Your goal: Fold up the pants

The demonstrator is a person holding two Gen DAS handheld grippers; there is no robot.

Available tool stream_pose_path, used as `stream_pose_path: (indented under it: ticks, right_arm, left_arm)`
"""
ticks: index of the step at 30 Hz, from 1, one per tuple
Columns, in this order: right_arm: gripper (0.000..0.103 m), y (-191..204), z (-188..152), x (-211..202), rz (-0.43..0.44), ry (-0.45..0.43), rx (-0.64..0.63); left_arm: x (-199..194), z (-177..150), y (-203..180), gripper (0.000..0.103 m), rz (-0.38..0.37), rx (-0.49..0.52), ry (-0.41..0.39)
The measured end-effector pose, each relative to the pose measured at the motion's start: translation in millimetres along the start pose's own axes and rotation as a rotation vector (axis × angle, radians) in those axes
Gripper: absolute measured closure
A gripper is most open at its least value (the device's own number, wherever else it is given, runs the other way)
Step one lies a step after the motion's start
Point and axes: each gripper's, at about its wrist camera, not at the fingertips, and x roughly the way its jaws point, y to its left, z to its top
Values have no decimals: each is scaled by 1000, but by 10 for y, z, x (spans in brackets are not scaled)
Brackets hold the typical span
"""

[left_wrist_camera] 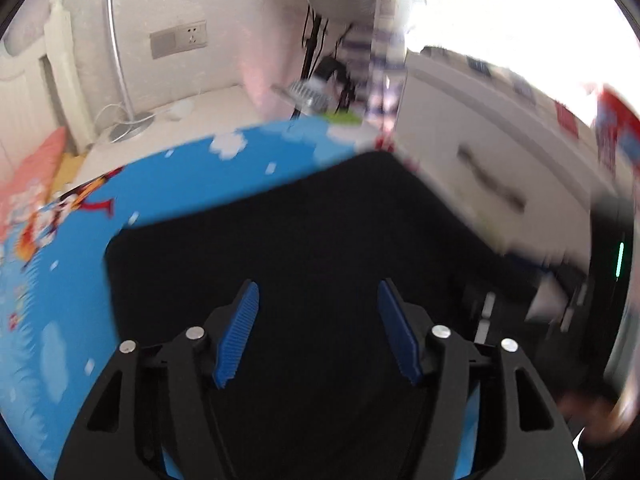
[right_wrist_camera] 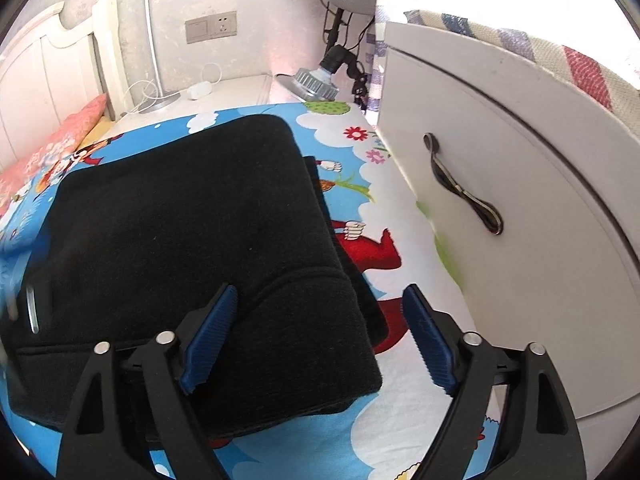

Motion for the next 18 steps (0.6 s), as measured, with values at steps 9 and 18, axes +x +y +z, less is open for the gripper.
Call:
stream_pose_path:
  ticks: [9,18]
  right_arm:
    - [15,116,-119,-907,-30,-73,6]
    - [15,249,-338,-1523,-18,-96,17]
  left_arm:
    - [-962,-806,-64,2,119,-64,-47]
    - [-1392,-950,45,2,183,-186,-86]
